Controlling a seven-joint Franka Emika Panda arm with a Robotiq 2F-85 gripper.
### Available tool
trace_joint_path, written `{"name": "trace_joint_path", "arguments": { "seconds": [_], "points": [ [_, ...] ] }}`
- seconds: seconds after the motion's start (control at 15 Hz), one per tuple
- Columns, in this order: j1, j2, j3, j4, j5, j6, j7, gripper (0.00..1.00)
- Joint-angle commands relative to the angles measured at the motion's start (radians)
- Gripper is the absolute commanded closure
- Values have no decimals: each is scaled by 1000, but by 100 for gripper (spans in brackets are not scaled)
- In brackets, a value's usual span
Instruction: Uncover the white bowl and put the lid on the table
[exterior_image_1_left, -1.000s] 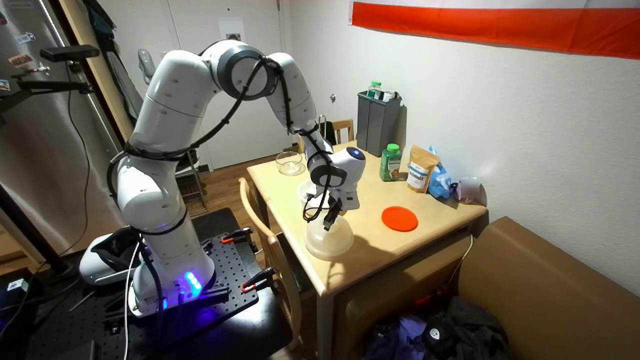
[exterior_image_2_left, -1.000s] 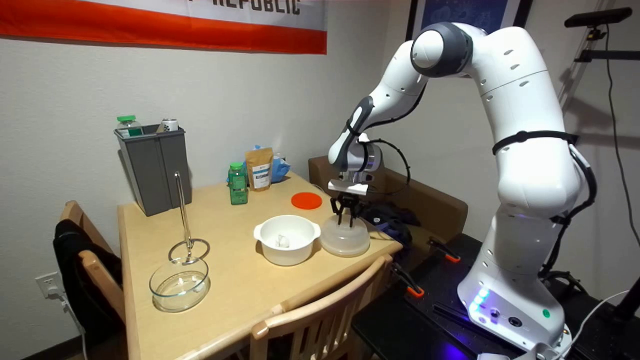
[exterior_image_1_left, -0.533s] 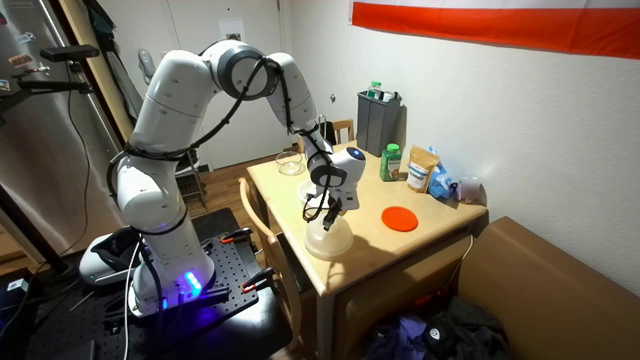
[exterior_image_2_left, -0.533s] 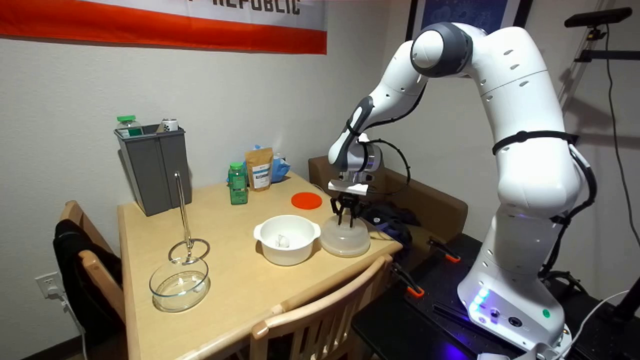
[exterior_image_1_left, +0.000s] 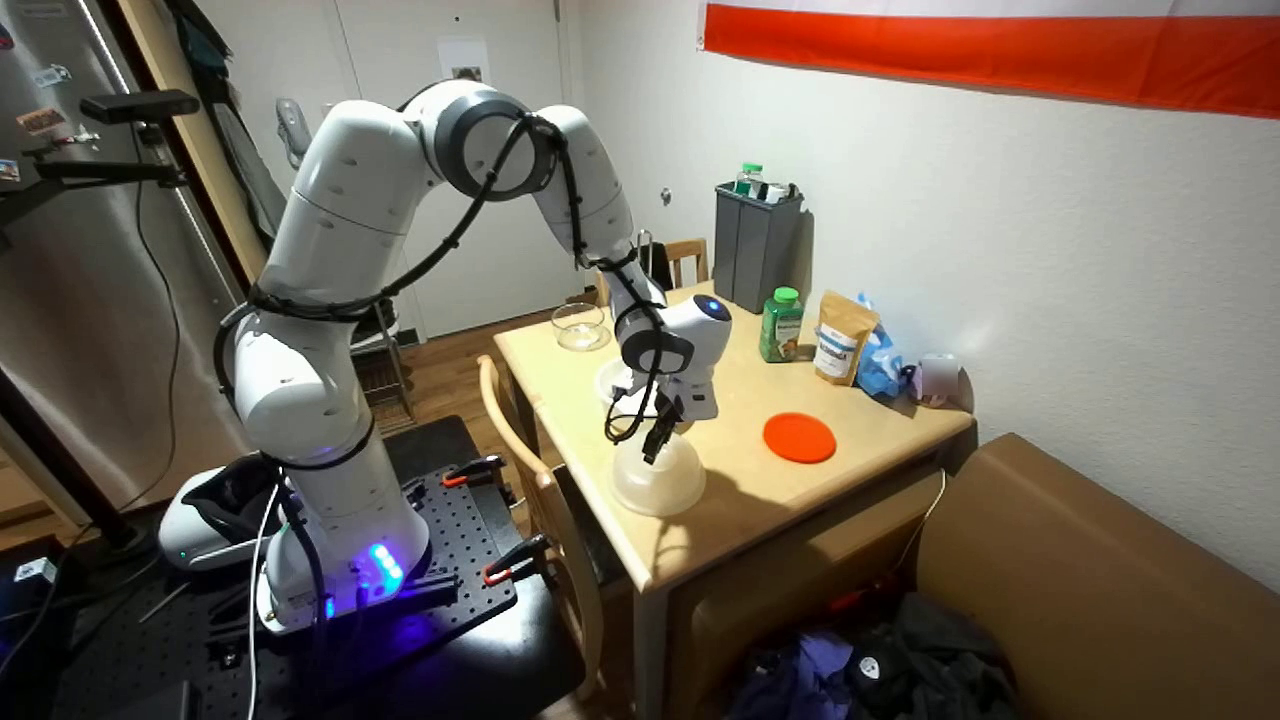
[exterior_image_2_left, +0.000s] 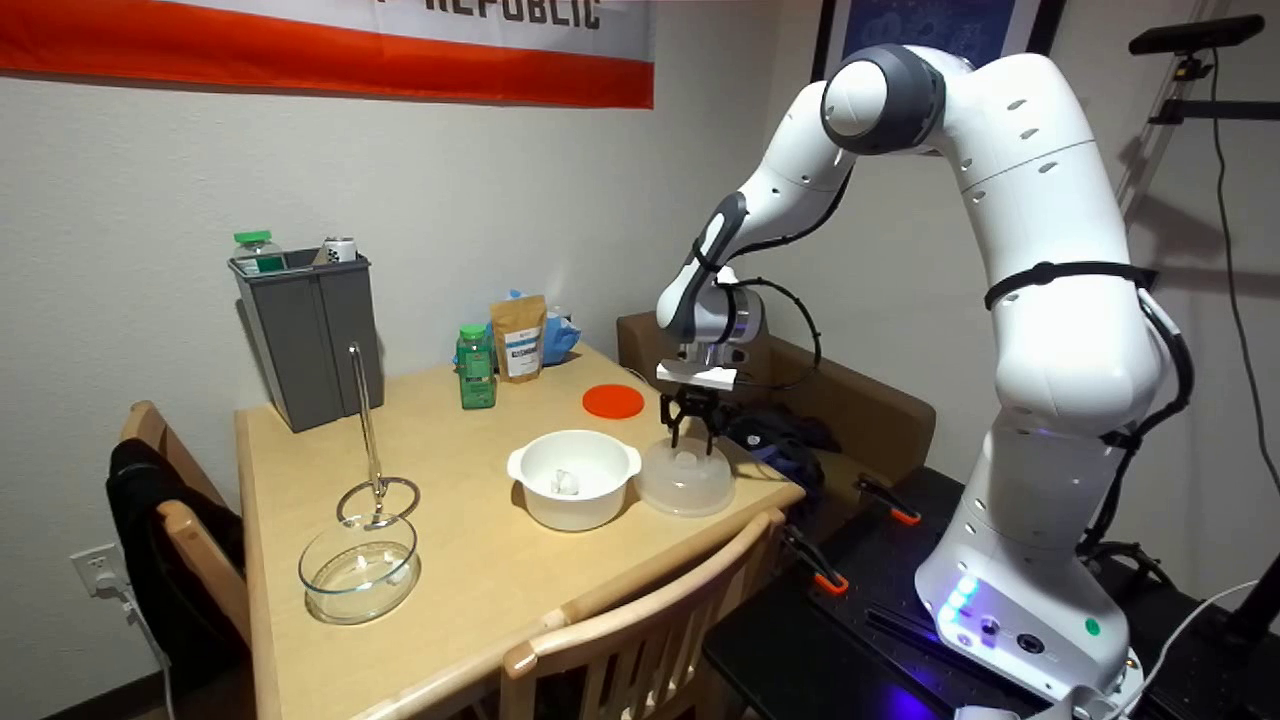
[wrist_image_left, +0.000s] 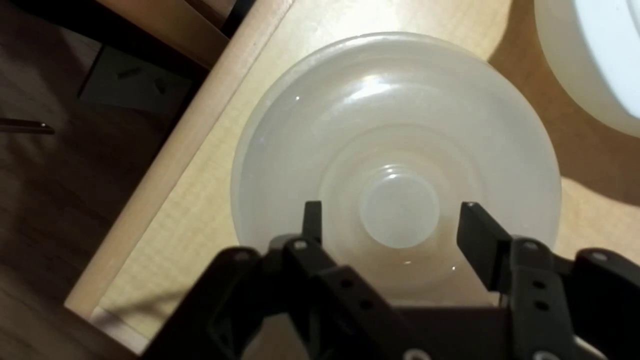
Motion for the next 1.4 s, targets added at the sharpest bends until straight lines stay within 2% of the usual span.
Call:
{"name": "trace_joint_path", "arguments": {
  "seconds": [0.0,0.13,0.2,0.4,0.8,1.07,1.13,1.2,1.33],
  "points": [
    [0,-6,2,10,19,-24,12,28],
    [3,-4,-1,9,13,-12,8,19],
    [2,-4,0,9,11,-10,3,19],
    [29,-69,-11,-35,-17,-23,14,1],
    [131,-245,-25,-67,-161,-96,57,0],
    [166,-355,3,-95,-256,-154,83,0],
    [171,-372,14,-96,-278,-167,81,0],
    [145,-303,21,-51,-245,-138,63,0],
    [147,-318,29,-54,-249,-142,63,0]
  ]
}}
